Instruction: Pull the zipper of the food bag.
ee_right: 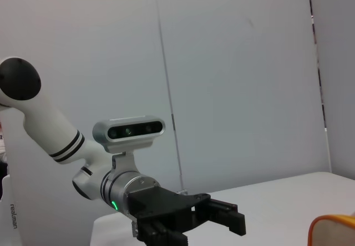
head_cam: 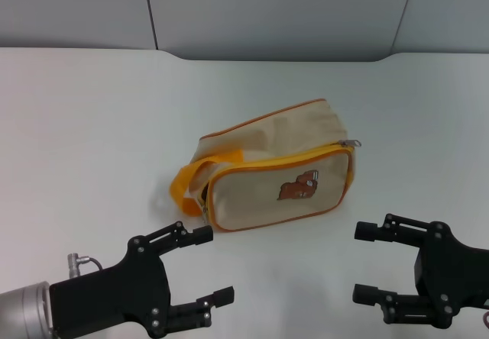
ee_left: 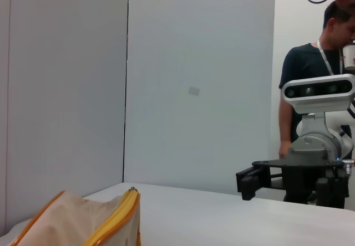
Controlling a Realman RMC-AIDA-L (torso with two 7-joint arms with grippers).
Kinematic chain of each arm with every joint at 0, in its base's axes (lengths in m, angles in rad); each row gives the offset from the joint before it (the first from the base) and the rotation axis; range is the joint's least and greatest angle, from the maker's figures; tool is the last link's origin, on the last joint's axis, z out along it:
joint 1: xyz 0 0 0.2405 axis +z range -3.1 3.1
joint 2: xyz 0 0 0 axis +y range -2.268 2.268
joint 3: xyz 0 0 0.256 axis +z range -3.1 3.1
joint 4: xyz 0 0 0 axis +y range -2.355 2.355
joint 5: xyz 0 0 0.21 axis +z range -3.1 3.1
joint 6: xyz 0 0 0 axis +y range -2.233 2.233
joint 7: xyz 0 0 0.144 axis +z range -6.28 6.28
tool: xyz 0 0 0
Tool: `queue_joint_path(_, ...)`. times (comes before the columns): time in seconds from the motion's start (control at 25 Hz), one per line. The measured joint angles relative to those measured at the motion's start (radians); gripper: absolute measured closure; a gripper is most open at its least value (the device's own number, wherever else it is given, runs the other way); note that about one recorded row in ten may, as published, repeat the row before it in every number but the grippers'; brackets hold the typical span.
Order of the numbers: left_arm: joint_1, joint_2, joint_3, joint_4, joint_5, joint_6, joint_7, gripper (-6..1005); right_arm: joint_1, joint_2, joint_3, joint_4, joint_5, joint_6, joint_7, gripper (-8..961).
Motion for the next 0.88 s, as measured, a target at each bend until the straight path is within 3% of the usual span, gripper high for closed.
queue_joint_path(0.24, 0.003, 0.001, -0.001, 0.003, 0.003, 0.005, -0.002, 187, 0.003, 0.0, 0.002, -0.006, 0.001, 0.004, 0.002, 172)
queue_joint_path(0.88, 0.019, -0.003, -0.006, 0.002, -0.002, 0.007, 0.025, 187, -0.003, 0.009, 0.002, -0.011, 0.002, 0.042, -0.001, 172)
